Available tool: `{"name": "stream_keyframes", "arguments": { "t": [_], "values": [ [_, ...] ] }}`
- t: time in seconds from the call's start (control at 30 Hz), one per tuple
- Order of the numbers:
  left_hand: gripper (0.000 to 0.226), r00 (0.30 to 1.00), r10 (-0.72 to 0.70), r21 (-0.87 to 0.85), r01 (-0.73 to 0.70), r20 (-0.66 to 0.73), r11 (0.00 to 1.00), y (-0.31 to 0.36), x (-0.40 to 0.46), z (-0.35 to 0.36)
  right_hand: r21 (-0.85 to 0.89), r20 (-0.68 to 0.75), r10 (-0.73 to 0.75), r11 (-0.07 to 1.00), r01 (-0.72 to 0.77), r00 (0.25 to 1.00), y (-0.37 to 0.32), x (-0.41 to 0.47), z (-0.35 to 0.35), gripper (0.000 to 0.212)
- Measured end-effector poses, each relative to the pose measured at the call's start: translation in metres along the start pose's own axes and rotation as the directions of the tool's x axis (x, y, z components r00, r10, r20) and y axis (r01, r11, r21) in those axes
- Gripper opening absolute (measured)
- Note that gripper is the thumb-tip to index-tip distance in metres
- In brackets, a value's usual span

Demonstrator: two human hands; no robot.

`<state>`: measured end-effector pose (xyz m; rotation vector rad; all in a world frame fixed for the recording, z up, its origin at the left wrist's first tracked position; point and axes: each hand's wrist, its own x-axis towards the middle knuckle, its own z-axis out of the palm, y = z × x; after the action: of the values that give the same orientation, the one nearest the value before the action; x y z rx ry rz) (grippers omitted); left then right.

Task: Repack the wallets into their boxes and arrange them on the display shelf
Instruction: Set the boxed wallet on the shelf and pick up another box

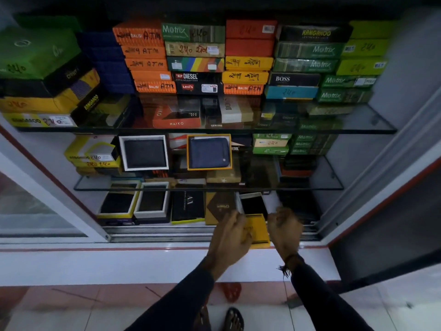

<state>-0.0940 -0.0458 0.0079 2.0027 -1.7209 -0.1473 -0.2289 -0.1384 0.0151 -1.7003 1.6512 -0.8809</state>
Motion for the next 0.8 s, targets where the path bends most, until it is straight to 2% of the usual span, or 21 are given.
{"name": "stream_keyframes", "arguments": {
  "t": [0.03, 0.1, 0.13, 0.2, 0.3, 0.43, 0.5, 0.57, 0.63, 0.67, 0.73, 0.8],
  "values": [
    [0.057, 0.992, -0.036, 0.045, 0.030, 0.120, 0.999, 0.002, 0.004, 0.011, -0.079, 0.117, 0.082, 0.994, -0.073, 0.990, 0.014, 0.003, 0.004, 0.026],
    [0.097, 0.948, -0.081, 0.182, 0.026, 0.307, 0.983, 0.002, 0.016, 0.028, -0.131, 0.326, 0.273, 0.961, -0.243, 0.905, 0.023, 0.007, 0.009, 0.016],
    [0.110, 0.926, -0.094, 0.236, 0.005, 0.366, 0.972, 0.001, 0.023, 0.034, -0.119, 0.374, 0.303, 0.953, -0.279, 0.876, 0.024, 0.009, 0.011, 0.020],
    [0.121, 0.899, -0.110, 0.286, -0.018, 0.424, 0.958, 0.003, 0.037, 0.042, -0.104, 0.422, 0.330, 0.943, -0.316, 0.844, 0.016, 0.012, 0.010, 0.028],
    [0.123, 0.898, -0.082, 0.264, -0.039, 0.432, 0.964, 0.003, 0.049, 0.044, -0.073, 0.477, 0.343, 0.933, -0.352, 0.809, 0.015, 0.016, 0.013, 0.028],
    [0.131, 0.915, -0.048, 0.017, 0.045, 0.401, 0.999, -0.012, 0.049, 0.027, -0.031, 0.481, 0.361, 0.918, -0.396, 0.799, 0.035, 0.023, 0.023, 0.031],
    [0.129, 0.922, -0.060, -0.098, 0.105, 0.382, 0.990, -0.022, 0.045, 0.010, 0.016, 0.491, 0.343, 0.915, -0.403, 0.801, 0.032, 0.020, 0.022, 0.021],
    [0.123, 0.930, -0.064, -0.260, 0.167, 0.363, 0.951, -0.036, 0.039, -0.012, 0.056, 0.501, 0.370, 0.888, -0.456, 0.782, 0.032, 0.018, 0.019, 0.014],
    [0.117, 0.933, -0.067, -0.466, 0.238, 0.354, 0.852, -0.057, 0.026, -0.033, 0.224, 0.577, 0.346, 0.804, -0.551, 0.740, 0.029, 0.013, 0.014, 0.014],
    [0.116, 0.926, -0.095, -0.535, 0.292, 0.364, 0.793, -0.070, 0.017, -0.042, 0.323, 0.603, 0.319, 0.741, -0.589, 0.731, 0.031, 0.011, 0.015, 0.021],
    [0.116, 0.910, -0.158, -0.571, 0.367, 0.382, 0.734, -0.095, -0.001, -0.057, 0.421, 0.638, 0.270, 0.663, -0.619, 0.722, 0.032, 0.005, 0.021, 0.043],
    [0.117, 0.899, -0.209, -0.552, 0.406, 0.385, 0.728, -0.114, -0.014, -0.065, 0.406, 0.639, 0.264, 0.682, -0.609, 0.722, 0.020, -0.004, 0.028, 0.047]
  ]
}}
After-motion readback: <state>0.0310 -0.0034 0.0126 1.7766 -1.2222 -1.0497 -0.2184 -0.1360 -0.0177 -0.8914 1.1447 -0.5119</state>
